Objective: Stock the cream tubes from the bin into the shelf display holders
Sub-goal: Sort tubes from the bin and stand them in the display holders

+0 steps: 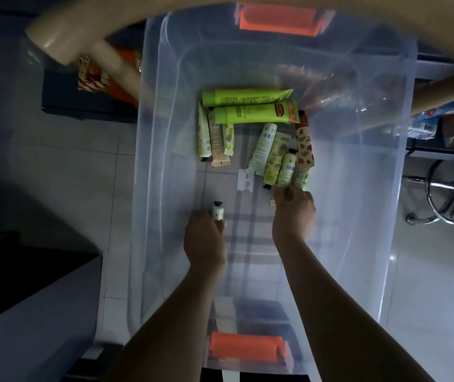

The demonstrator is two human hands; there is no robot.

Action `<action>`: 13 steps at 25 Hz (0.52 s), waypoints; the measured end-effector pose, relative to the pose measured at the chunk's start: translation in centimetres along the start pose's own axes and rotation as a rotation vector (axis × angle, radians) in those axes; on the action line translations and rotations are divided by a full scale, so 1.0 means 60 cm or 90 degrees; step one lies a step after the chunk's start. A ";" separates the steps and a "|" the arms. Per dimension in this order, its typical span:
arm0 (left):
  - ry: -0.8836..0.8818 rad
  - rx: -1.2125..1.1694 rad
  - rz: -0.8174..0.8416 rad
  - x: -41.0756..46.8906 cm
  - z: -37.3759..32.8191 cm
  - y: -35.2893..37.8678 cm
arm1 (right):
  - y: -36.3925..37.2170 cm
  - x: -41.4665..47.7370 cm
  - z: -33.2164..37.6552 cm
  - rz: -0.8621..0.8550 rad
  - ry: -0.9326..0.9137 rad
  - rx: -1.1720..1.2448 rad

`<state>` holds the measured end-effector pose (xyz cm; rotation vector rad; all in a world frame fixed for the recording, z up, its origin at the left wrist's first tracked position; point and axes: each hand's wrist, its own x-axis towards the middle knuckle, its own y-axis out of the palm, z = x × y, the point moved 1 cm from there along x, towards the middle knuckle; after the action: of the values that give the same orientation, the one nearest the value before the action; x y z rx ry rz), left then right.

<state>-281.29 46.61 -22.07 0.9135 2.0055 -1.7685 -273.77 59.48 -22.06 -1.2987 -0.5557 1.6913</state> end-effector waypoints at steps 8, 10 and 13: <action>0.003 -0.236 0.031 0.034 0.001 -0.010 | 0.001 0.014 0.009 0.035 0.009 0.000; -0.022 -0.302 0.050 0.036 0.000 -0.009 | 0.000 0.013 0.007 0.044 0.003 0.002; -0.063 -0.396 0.092 0.036 -0.005 -0.011 | 0.001 0.007 0.008 0.081 0.005 0.022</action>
<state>-283.26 47.41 -22.85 0.7195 2.1578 -0.9873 -274.25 59.90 -22.17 -1.3403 -0.4457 1.7906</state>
